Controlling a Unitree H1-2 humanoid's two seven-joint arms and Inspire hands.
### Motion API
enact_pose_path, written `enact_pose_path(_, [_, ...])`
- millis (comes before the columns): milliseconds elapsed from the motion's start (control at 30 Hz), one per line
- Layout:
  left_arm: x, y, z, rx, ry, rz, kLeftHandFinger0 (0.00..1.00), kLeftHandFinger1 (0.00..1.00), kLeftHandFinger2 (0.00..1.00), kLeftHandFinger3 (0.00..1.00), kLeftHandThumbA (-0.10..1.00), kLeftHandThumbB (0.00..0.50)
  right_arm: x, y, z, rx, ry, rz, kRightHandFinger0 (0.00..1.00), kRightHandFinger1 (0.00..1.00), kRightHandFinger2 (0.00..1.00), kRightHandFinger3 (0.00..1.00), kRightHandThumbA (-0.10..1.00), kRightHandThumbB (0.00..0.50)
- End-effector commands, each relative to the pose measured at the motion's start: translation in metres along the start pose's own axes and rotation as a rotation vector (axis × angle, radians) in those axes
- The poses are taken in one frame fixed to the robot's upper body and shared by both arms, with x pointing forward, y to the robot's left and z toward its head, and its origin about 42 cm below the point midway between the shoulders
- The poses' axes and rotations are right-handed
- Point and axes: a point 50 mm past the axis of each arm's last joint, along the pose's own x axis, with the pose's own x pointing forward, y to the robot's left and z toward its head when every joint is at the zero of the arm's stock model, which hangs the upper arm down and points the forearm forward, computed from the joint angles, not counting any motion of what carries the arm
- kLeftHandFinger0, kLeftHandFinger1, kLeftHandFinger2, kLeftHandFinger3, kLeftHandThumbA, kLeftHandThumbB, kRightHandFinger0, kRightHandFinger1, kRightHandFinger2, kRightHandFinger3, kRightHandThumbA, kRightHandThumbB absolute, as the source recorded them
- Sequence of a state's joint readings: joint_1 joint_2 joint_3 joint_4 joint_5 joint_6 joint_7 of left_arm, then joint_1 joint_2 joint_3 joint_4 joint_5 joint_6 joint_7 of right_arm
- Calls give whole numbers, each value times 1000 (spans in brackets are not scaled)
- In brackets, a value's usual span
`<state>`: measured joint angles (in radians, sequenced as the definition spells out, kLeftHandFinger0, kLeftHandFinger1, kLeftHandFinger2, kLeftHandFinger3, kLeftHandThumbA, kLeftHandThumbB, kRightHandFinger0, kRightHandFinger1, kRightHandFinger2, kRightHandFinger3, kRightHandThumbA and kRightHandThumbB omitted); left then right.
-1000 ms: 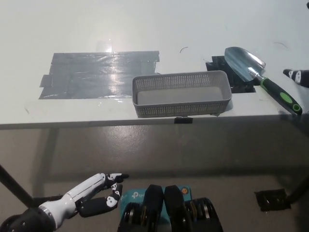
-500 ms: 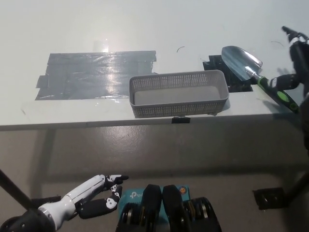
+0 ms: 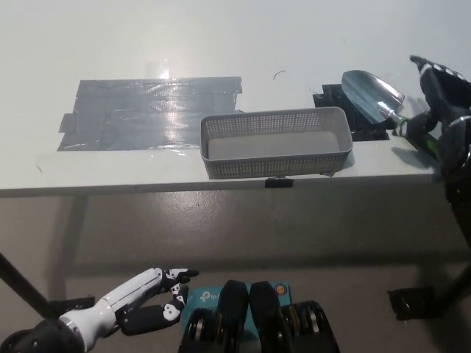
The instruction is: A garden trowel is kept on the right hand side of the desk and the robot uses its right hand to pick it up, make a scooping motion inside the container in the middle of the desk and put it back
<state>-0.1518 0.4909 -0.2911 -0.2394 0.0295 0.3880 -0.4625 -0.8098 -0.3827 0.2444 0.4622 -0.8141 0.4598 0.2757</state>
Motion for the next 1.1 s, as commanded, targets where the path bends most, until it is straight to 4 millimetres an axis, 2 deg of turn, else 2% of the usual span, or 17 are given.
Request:
enact_pose_path(0, [-7, 6, 7, 31, -8, 14, 1000, 1000, 1000, 1000, 1000, 151, 14, -38, -15, -26, 36, -79, 1000, 1000, 1000, 1000, 903, 481])
enact_pose_path(67, [-6, 8, 7, 42, -7, 11, 1000, 1000, 1000, 1000, 1000, 162, 17, -37, -24, -33, 57, -75, 1000, 1000, 1000, 1000, 935, 496])
enact_pose_path(200, [-4, 7, 9, 42, -12, 7, 1000, 1000, 1000, 1000, 1000, 194, 18, -32, -28, -33, 63, -53, 1000, 1000, 1000, 1000, 948, 500])
enact_pose_path(267, [-2, 8, 10, 41, -14, 7, 1000, 1000, 1000, 1000, 1000, 181, 18, -22, -23, -13, 58, -29, 1000, 1000, 1000, 1000, 920, 500])
enact_pose_path(333, [-1, 7, 11, 40, -14, 5, 1000, 1000, 1000, 1000, 1000, 182, 16, -18, -20, 2, 51, -12, 1000, 1000, 1000, 1000, 898, 493])
enact_pose_path(367, [-1, 7, 11, 47, -8, 5, 1000, 1000, 1000, 1000, 1000, 194, 18, -6, -15, -6, 46, 11, 1000, 1000, 1000, 1000, 898, 496])
enact_pose_path(400, [-1, 7, 11, 47, -7, 5, 1000, 1000, 1000, 1000, 1000, 194, 19, -4, -14, -6, 46, 13, 1000, 1000, 1000, 1000, 896, 496])
enact_pose_path(433, [-1, 7, 12, 51, -8, 8, 1000, 1000, 1000, 1000, 1000, 183, 19, -1, -10, 5, 39, 27, 1000, 1000, 1000, 1000, 893, 483])
enact_pose_path(567, [-2, 6, 12, 40, -15, 9, 1000, 1000, 1000, 1000, 1000, 232, 22, 5, 0, 37, 22, 49, 1000, 1000, 1000, 1000, 833, 442])
enact_pose_path(633, [-1, 6, 12, 31, -34, 10, 1000, 1000, 1000, 1000, 1000, 205, 23, 3, 3, 35, 9, 42, 1000, 1000, 1000, 1000, 813, 432])
enact_pose_path(733, [-1, 6, 14, 31, -43, 14, 1000, 1000, 1000, 1000, 1000, 221, 25, -4, 7, 13, -14, 34, 1000, 1000, 1000, 1000, 807, 425])
enact_pose_path(767, [0, 6, 14, 28, -57, 13, 1000, 1000, 1000, 1000, 1000, 204, 27, -6, 6, 4, -21, 36, 1000, 1000, 1000, 1000, 793, 410])
enact_pose_path(833, [0, 6, 14, 27, -57, 14, 1000, 1000, 1000, 1000, 1000, 206, 31, -7, 3, -8, -32, 41, 1000, 1000, 1000, 1000, 765, 389])
enact_pose_path(867, [0, 6, 15, 27, -55, 12, 1000, 1000, 1000, 1000, 1000, 198, 34, -10, -3, -27, -28, 53, 1000, 1000, 1000, 1000, 728, 358])
enact_pose_path(933, [1, 6, 16, 39, -46, 8, 1000, 1000, 1000, 1000, 1000, 231, 34, -13, -13, -35, -10, 64, 1000, 1000, 1000, 1000, 707, 353])
enact_pose_path(1000, [1, 6, 16, 33, -59, 4, 1000, 1000, 1000, 1000, 1000, 203, 39, -15, -37, -47, 50, 109, 1000, 1000, 1000, 1000, 649, 328])
enact_pose_path(1067, [1, 8, 17, 41, -62, 9, 1000, 1000, 1000, 1000, 1000, 201, 44, -13, -54, -43, 99, 133, 1000, 1000, 1000, 1000, 605, 322])
